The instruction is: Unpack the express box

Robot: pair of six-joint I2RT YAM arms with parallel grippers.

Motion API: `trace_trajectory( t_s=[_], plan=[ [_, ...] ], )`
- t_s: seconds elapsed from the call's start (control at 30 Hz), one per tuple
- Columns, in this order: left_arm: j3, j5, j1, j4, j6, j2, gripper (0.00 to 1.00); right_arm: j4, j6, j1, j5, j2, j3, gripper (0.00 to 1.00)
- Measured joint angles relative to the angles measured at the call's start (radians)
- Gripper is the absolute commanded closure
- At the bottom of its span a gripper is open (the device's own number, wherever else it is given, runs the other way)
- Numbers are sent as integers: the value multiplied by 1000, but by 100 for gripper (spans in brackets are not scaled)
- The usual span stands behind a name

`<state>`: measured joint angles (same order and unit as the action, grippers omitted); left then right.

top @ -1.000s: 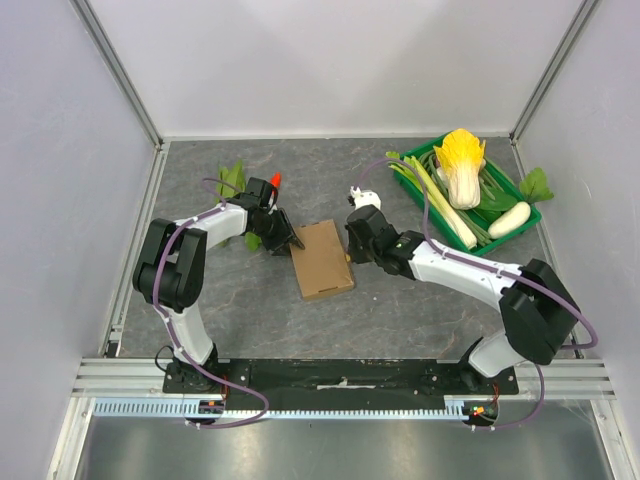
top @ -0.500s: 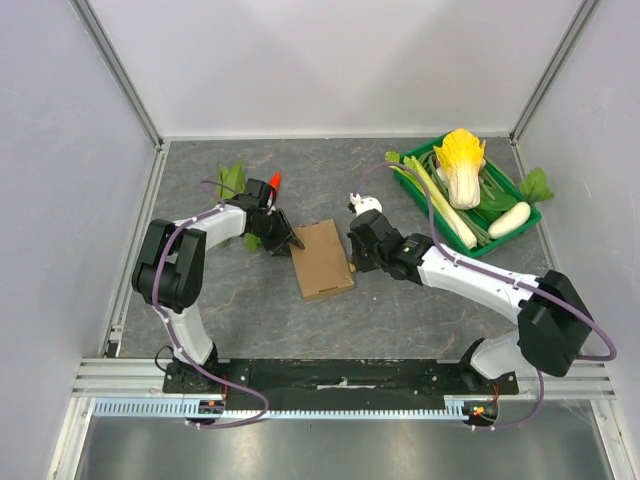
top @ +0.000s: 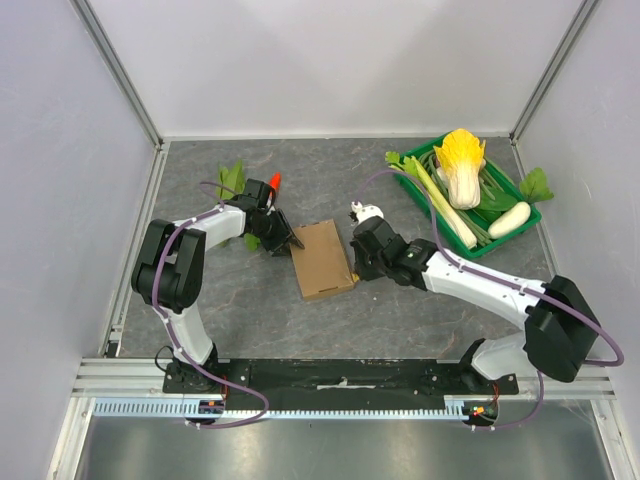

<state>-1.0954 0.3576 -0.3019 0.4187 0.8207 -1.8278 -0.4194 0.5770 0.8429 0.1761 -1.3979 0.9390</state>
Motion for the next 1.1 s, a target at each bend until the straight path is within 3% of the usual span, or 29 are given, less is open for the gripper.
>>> trace_trajectory(
  t_s=[0.1,0.27,0.4,0.7,0.93,1.1],
  plan=[
    [1,1,1,-1,0,0,96,-13,2,2,-5,16,0,100],
    [7,2,2,-7,1,4,86,-39,2,6,3,58,0,100],
    [13,7,3,-17,2,7,66,-72,2,16,48,77,17,100],
    [25,53,13,-41,-46,14,34,-22,-34,-2,171,38,127,100],
    [52,67,13,-63,-99,62,32,12,-75,-56,167,-113,141,100],
    [61,102,13,-85,-111,67,42,16,-84,-51,89,-156,140,100]
  ],
)
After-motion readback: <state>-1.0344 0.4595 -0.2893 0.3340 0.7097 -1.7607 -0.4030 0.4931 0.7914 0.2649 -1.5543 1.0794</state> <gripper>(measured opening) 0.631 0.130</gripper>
